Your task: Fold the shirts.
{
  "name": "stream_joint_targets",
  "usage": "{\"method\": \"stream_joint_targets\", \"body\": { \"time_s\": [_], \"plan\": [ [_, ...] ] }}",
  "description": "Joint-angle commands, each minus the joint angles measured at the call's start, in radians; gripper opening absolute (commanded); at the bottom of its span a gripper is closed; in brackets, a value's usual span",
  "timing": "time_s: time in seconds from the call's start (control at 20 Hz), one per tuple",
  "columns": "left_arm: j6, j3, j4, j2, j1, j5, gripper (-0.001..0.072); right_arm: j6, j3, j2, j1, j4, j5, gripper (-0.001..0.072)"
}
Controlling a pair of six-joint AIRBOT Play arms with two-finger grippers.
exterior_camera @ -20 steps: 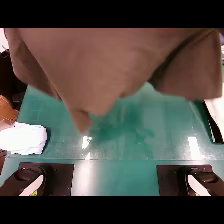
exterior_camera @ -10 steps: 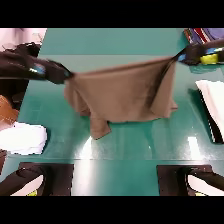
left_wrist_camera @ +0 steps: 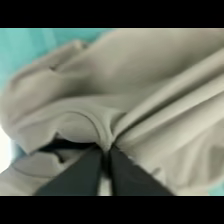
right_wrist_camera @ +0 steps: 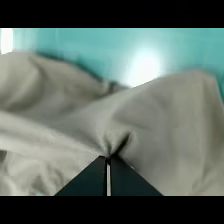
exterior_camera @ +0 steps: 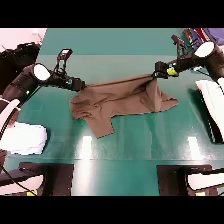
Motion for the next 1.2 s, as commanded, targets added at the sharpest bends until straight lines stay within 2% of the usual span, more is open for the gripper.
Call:
{"method": "stream_joint_targets", "body": {
  "time_s": [0.0, 0.05, 0.1, 0.3, 0.4, 0.55, 0.75, 0.95, 1.15],
  "plan": [
    [-0.014, 0.018, 0.009, -0.017, 0.003, 0.053, 0.0523, 0.0, 0.001, -0.006, -0.01, 0.002, -0.061, 0.0281],
    [-0.04, 0.034, 0.01, -0.016, 0.016, 0.026, 0.0538, 0.0, 0.001, 0.002, -0.015, 0.001, -0.057, 0.0414],
    [-0.055, 0.06, 0.01, -0.015, 0.04, -0.029, 0.05, -0.001, 0.001, 0.017, -0.029, 0.002, -0.039, 0.0413],
    [-0.059, 0.076, 0.01, 0.067, 0.173, -0.28, 0.05, -0.064, -0.041, 0.147, -0.081, -0.001, 0.075, 0.0411],
    [-0.06, -0.021, 0.01, 0.135, 0.203, -0.326, 0.05, -0.068, -0.13, 0.238, -0.102, -0.002, 0.074, 0.041],
    [-0.088, -0.254, -0.026, 0.225, 0.202, -0.286, 0.0501, -0.071, -0.274, 0.358, -0.124, -0.004, 0.053, 0.0411],
    [-0.087, -0.506, -0.171, 0.247, 0.203, -0.144, 0.0501, -0.071, -0.413, 0.457, -0.134, 0.0, -0.002, 0.041],
    [-0.074, -0.597, -0.289, 0.247, 0.202, 0.021, 0.0501, -0.071, -0.462, 0.486, -0.134, 0.001, -0.01, 0.0411],
    [-0.025, -0.601, -0.375, 0.243, 0.202, 0.106, 0.05, -0.071, -0.462, 0.486, -0.134, 0.001, -0.008, 0.041]
  ]
}}
